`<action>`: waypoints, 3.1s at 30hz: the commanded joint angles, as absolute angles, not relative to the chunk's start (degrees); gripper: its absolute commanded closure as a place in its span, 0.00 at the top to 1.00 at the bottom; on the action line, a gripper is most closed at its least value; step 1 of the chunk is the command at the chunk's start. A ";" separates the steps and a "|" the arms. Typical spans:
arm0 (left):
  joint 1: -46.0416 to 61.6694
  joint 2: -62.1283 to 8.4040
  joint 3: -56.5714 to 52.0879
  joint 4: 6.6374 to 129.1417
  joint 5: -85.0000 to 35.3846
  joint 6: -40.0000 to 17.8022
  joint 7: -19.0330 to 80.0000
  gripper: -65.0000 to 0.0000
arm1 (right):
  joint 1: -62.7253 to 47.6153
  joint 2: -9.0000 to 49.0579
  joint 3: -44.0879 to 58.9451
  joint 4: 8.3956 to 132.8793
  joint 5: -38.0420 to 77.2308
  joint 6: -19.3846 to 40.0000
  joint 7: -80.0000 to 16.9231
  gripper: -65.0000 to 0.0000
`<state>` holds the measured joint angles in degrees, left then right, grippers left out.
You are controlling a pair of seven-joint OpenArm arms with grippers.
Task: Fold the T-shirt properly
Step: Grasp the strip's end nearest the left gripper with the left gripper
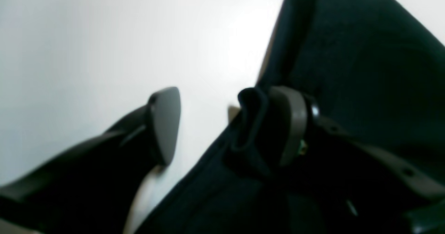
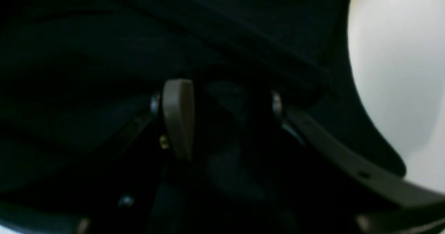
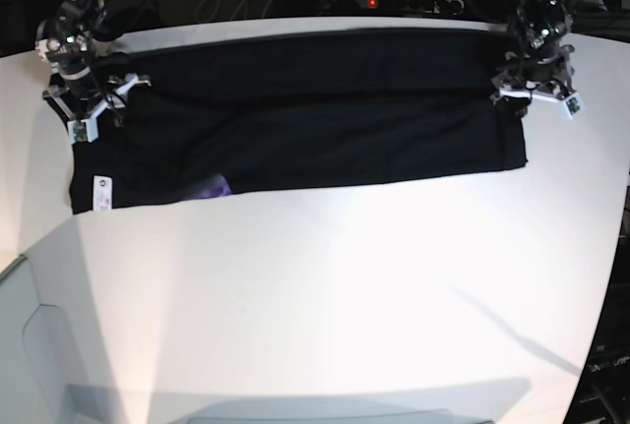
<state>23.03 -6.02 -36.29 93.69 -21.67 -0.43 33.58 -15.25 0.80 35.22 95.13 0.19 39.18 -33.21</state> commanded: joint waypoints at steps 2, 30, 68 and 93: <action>23.25 -6.73 -36.44 94.37 -22.11 -0.40 33.36 0.58 | -15.16 1.19 35.38 95.69 -0.31 40.00 -33.71 0.44; 23.69 -4.00 -41.71 103.87 -24.13 -0.40 33.19 0.00 | -15.16 1.10 35.30 96.13 -0.31 40.00 -33.80 0.44; 24.31 -4.53 -39.25 97.71 -28.62 -0.48 33.36 0.60 | -15.16 1.01 35.30 96.13 -0.31 40.00 -33.98 0.44; 23.87 -4.62 -38.46 95.43 -28.35 -7.52 33.63 0.01 | -15.16 1.01 35.30 96.22 -0.31 40.00 -34.07 0.44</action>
